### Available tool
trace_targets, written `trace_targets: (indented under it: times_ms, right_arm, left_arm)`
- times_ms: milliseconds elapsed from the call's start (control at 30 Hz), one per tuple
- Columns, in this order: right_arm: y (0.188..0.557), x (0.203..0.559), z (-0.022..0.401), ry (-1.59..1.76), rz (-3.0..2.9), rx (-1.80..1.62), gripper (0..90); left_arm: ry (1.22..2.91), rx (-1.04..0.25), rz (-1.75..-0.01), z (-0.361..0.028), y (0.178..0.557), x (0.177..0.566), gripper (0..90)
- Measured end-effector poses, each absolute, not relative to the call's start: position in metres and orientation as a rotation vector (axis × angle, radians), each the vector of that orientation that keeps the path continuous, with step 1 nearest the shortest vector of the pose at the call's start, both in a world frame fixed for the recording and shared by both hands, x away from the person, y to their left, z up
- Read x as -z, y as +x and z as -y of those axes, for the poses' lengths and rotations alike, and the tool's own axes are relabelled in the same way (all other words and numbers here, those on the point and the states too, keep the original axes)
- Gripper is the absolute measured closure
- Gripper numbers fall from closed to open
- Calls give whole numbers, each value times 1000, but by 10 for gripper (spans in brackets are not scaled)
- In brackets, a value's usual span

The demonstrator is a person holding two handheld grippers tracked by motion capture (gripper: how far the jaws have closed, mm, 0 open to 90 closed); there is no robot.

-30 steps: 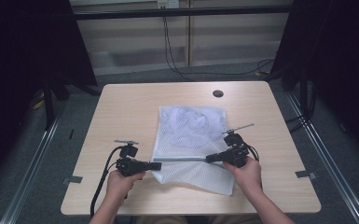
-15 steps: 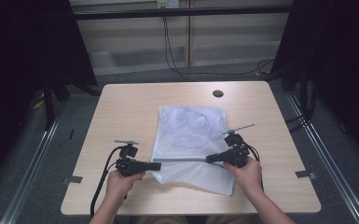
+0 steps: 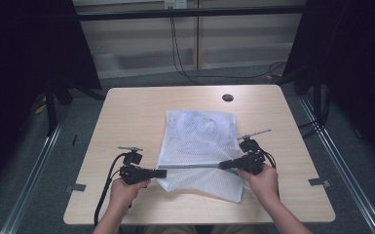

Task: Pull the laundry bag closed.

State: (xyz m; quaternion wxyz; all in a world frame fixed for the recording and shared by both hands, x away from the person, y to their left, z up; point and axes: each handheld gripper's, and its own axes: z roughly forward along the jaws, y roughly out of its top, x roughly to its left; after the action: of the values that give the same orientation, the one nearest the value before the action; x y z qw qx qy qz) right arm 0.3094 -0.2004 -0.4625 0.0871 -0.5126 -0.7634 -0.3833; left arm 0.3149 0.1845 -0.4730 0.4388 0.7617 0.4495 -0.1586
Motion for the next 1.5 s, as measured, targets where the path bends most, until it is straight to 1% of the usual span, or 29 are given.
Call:
trace_targets:
  times_ms: [900,1133,1500]
  right_arm:
    - [307,460,211,-1554,2283,1135,870]
    - [304,460,219,-1574,2282,1137,870]
    - [301,459,226,-1600,2279,1135,870]
  left_arm:
    - [1893,380,-1114,-185,315,472,881]
    - [1884,404,-1115,-183,316,472,882]
    - [1888,401,-1105,-182,316,472,882]
